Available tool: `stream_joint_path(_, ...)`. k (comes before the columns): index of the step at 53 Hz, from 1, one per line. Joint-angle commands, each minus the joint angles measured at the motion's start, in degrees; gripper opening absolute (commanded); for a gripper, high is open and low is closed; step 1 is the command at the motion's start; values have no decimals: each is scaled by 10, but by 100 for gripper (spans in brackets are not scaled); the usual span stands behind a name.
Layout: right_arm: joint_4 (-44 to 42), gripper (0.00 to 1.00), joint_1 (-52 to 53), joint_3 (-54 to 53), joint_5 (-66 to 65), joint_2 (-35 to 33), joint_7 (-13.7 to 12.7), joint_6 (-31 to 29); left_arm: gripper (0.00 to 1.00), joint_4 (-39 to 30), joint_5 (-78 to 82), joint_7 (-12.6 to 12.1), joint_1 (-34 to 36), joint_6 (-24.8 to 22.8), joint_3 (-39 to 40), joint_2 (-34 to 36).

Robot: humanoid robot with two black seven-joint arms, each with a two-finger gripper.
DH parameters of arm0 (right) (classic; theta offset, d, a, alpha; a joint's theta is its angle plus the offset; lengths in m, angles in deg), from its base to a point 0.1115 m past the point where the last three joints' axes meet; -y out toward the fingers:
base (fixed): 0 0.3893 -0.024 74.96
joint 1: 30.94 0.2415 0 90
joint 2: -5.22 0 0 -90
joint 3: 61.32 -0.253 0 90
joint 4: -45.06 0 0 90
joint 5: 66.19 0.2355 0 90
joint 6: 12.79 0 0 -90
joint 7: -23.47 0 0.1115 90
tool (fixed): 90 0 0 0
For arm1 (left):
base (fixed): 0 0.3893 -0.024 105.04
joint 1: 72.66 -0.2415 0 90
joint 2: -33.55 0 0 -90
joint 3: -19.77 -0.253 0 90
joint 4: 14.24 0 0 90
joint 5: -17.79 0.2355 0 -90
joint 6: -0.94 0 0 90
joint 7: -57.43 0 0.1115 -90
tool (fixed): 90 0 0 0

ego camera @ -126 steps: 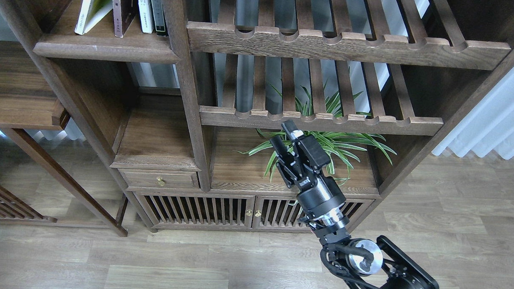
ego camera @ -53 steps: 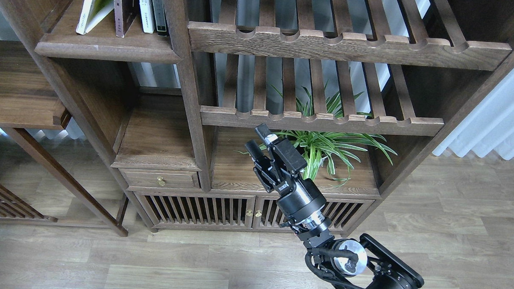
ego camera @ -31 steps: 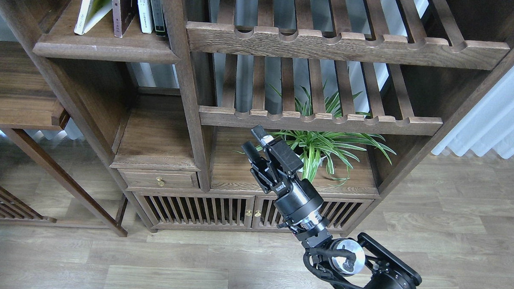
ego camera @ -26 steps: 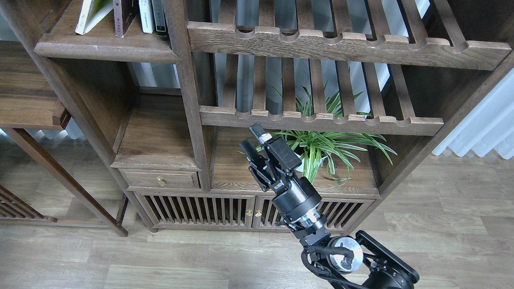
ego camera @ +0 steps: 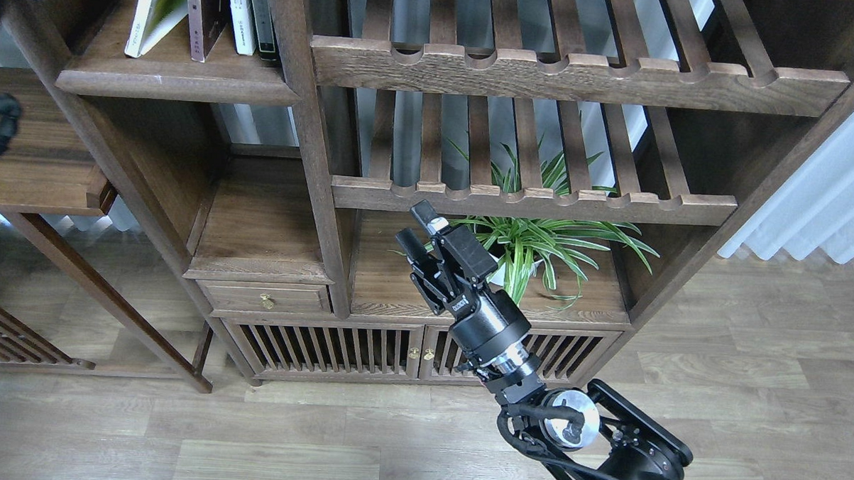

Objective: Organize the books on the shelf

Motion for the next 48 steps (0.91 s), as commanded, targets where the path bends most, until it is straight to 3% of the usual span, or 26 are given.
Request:
stream_joint_path(1, -2, 73, 1, 1, 0, 1, 0, 0, 5, 26, 16, 19, 12, 6, -6, -12)
stream_joint_path(34, -9, 73, 5, 0, 0, 8, 0, 0, 6, 196, 9, 100, 135, 0, -83, -38)
stream_joint_path(48, -16, 73, 17, -2, 2, 8, 0, 0, 11, 249, 9, 109, 165, -3, -99, -43)
